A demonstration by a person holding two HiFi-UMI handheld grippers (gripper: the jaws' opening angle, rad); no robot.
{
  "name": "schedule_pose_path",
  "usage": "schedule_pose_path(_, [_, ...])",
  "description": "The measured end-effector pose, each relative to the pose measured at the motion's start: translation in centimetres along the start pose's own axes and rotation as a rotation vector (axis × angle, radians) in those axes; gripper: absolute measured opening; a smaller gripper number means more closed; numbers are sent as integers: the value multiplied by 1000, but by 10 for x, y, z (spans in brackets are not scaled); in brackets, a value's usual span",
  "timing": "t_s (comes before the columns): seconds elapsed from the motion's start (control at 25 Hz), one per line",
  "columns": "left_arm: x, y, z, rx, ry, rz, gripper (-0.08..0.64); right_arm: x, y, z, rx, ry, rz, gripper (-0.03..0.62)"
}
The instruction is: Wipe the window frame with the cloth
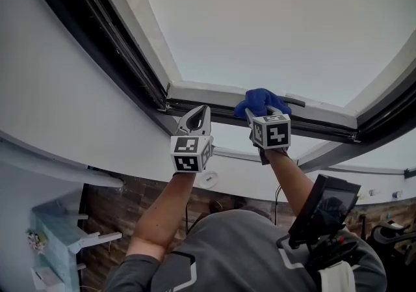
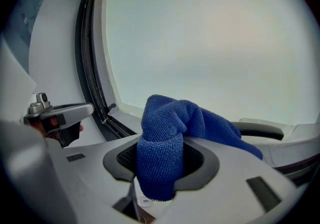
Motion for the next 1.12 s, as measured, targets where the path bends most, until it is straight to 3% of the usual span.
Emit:
schedule_pose_path(0.52, [-45,9,-73,-5,130,39,9,55,17,-69,-10,120,-23,172])
schedule_pose_path(0.76, [-60,37,-107,13,159,88,9,92,36,-119,-97,157,-44,172])
schedule_pose_path(1.12, [-78,34,-152,35,213,74,9,133,62,-185,-160,256,-46,172])
Point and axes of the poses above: the fingertips, and each gripper's own axes: x forward along the fingers, z to its right, y out of its top, the point moved 2 cm from there along -x, backward along the fingers, and after that the axes turned 8 degrees about -x, right-handed, at the moved point
